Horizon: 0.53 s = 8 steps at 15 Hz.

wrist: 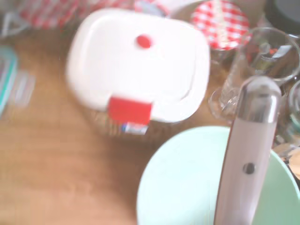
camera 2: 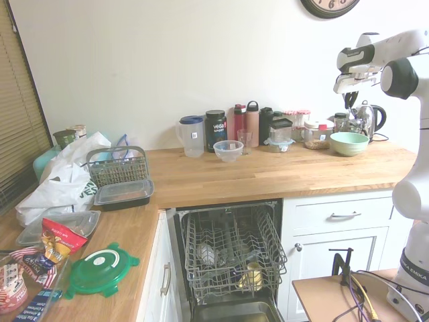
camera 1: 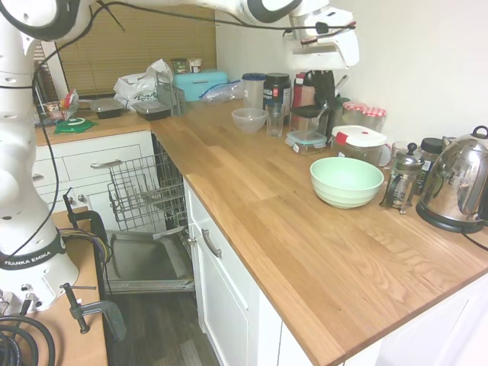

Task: Put the fork in the dishwasher

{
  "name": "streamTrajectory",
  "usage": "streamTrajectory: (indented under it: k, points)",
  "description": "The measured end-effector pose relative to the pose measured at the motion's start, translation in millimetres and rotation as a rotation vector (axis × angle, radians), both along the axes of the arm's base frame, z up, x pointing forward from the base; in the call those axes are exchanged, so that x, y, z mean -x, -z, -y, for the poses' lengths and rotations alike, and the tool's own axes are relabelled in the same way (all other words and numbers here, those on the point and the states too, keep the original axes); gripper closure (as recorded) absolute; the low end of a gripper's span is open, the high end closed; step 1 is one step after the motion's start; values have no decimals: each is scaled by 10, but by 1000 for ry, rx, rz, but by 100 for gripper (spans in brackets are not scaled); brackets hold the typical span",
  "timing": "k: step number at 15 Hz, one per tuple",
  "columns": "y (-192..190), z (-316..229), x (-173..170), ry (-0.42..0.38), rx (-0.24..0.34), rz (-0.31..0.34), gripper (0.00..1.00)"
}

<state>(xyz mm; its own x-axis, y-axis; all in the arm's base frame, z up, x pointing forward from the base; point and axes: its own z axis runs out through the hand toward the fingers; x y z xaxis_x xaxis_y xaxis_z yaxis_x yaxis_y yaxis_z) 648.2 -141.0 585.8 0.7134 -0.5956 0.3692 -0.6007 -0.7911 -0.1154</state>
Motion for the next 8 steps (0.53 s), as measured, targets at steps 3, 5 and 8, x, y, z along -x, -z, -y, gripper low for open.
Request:
streamTrajectory:
  k: [3, 5, 8]
  points:
    - [144, -529, 181, -70, 103, -16, 100]
    - [309, -940, 339, -95, 147, -27, 100]
    - [645, -1623, 670, -119, 214, -42, 100]
